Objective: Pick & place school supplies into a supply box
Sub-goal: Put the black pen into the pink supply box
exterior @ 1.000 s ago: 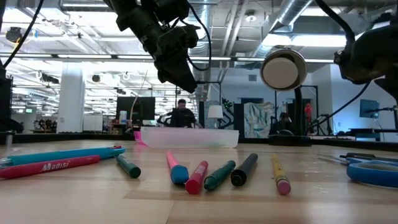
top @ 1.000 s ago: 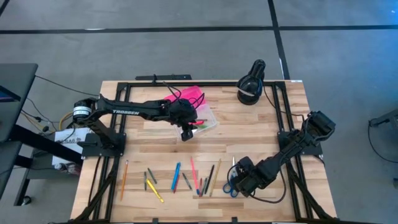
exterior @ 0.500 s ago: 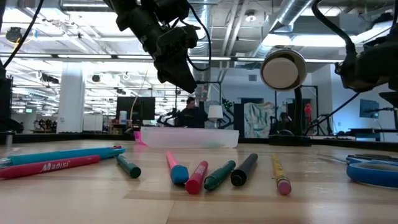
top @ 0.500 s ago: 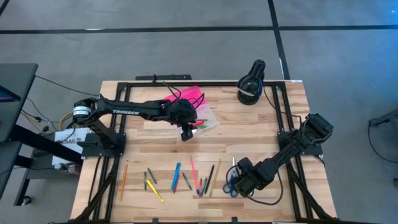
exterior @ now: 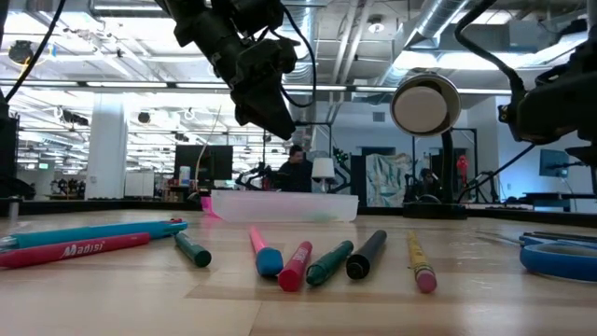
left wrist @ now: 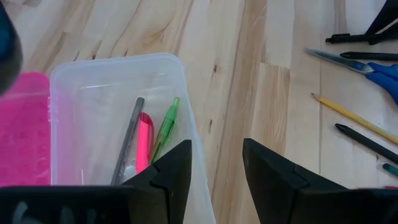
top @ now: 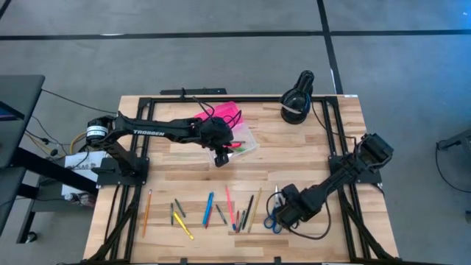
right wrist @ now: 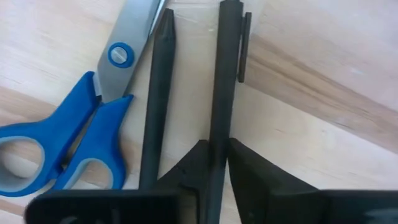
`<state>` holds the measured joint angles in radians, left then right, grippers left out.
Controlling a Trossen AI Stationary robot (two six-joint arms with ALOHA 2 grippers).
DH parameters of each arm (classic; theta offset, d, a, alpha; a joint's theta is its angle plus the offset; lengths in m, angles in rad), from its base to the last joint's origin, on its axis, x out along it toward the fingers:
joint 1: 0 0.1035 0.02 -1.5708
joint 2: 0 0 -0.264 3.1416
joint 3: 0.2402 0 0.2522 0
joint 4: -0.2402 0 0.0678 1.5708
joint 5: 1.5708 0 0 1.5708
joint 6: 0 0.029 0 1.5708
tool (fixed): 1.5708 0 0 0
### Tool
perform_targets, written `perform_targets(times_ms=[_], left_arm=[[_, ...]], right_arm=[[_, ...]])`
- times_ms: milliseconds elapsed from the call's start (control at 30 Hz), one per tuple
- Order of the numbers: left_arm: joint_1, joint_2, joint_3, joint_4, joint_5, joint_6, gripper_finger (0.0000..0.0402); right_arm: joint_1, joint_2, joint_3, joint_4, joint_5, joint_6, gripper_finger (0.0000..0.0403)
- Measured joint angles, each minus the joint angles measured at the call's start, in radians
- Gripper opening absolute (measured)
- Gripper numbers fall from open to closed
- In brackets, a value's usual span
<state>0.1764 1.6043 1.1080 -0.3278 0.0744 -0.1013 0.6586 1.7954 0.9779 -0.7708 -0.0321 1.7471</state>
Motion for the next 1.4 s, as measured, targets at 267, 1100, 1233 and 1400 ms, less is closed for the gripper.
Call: perform_targets(times_ms=[267,1100,1233,1400], left_arm=[[0.0,0.0,0.0,-0.015,0.025,-0.015,0.0139],[-0.014,-0.004,0.0,-0.02,0.025,-0.026,0.0139],[-0.014,-0.004,0.0,-0.018,0.025,-0.026,0.0139],[-0.014,-0.004,0.0,-0.02,0.025,-0.026,0.0139]], right_arm=[[-0.024,0.0,0.0,-0.004,-0.03,-0.053,0.002],[-0.027,0.006,0.042,-0.04,0.023,-0.107,0.0009],[-0.031,0.007,0.049,-0.05,0.027,-0.118,0.0009],[-0.031,0.006,0.05,-0.048,0.029,-0.124,0.0012]])
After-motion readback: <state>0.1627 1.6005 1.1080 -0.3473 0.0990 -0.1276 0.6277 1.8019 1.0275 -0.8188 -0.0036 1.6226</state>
